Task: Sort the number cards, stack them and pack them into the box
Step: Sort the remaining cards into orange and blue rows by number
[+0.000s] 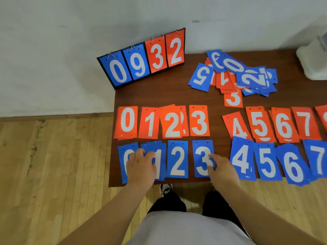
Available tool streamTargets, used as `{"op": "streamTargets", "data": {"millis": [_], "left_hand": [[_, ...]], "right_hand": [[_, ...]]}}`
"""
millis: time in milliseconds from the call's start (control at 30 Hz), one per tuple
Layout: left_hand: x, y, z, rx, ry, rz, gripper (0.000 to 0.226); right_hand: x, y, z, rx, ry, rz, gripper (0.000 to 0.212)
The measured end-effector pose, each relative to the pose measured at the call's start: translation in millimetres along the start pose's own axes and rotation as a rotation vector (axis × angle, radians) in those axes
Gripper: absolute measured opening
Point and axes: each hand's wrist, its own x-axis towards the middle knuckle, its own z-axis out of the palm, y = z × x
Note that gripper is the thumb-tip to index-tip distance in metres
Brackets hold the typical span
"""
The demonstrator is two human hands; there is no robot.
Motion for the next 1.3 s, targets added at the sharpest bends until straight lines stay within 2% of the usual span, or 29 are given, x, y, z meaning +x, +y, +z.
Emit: {"op": "streamTargets", "data": {"millis": [67,233,367,500,633,833,1067,1300], "left_hand": [[0,0,1,0.025,0.004,0.018,0.041],[-1,4,-2,0.008,-0.005,-0.008,0.042],[1,14,-11,-0.091,-0.039,-0.045,0.053],[-1,36,-26,-0.152,0.012,0.023,0.06],[4,77,-45,-0.15,0.103,0.131,0.063],[6,159,-68,-0.058,0.227,0.21,0.067],[-9,256,-70,-0.014,0.298,0.156,0.064],[-16,318,-61,-0.078,0.316,0.03,0.067]], "right_hand": [[1,-1,0,-0.166,0.036,-0.045,0.044],[4,-7,-7,-0.246,0.047,-0.083,0.051],[5,-9,-20,-0.17,0.051,-0.128,0.057],[2,-5,-48,0.018,0.101,-0.159,0.065],[3,12,-89,0.113,0.169,-0.223,0.067],[20,61,-163,0.228,0.287,-0.297,0.082],[51,134,-255,0.166,0.347,-0.328,0.084],[86,187,-310,0.101,0.301,-0.333,0.086]]}}
